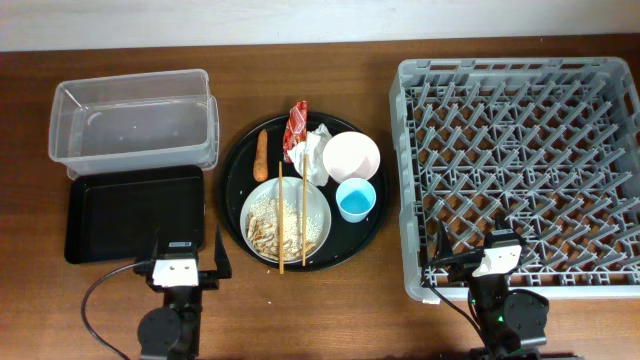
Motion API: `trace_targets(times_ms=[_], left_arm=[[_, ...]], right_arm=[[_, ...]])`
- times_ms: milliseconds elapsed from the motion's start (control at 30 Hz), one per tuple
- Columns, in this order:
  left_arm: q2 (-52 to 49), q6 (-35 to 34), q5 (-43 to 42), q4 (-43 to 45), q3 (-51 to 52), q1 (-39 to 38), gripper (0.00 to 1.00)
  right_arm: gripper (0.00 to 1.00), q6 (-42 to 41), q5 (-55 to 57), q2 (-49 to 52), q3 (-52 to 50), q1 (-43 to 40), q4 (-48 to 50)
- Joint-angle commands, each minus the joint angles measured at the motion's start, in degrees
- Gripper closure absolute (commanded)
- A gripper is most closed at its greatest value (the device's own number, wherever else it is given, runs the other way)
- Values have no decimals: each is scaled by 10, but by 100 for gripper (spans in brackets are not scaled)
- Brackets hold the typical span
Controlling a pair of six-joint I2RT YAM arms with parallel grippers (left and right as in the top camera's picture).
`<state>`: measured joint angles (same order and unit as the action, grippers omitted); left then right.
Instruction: Sort waste into correct bins and load items into the dishwasher rack
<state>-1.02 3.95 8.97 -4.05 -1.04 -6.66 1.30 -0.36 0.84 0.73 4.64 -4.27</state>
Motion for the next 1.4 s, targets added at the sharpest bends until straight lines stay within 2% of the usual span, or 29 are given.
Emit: trace_targets(times_ms=[0,1000,1133,1167,1267,1367], left_arm=[[-3,9,-4,2,5,3,1],[-3,9,-4,2,5,3,1],[-3,9,-9,44,5,3,1],[-3,9,-43,42,5,3,1],[-3,9,-229,63,5,3,1],[-3,-22,-266,181,-20,3,0]], right_arm=[[2,-2,-5,-4,-4,-2,-2],[2,-2,-5,-4,-4,-2,-2],[2,-3,-18,-4,-4,-2,-1],[2,-9,-26,-4,-4,-2,0],[2,-90,-56,-3,-3,-2,14],[2,-89,-116,-3,45,-2,8]])
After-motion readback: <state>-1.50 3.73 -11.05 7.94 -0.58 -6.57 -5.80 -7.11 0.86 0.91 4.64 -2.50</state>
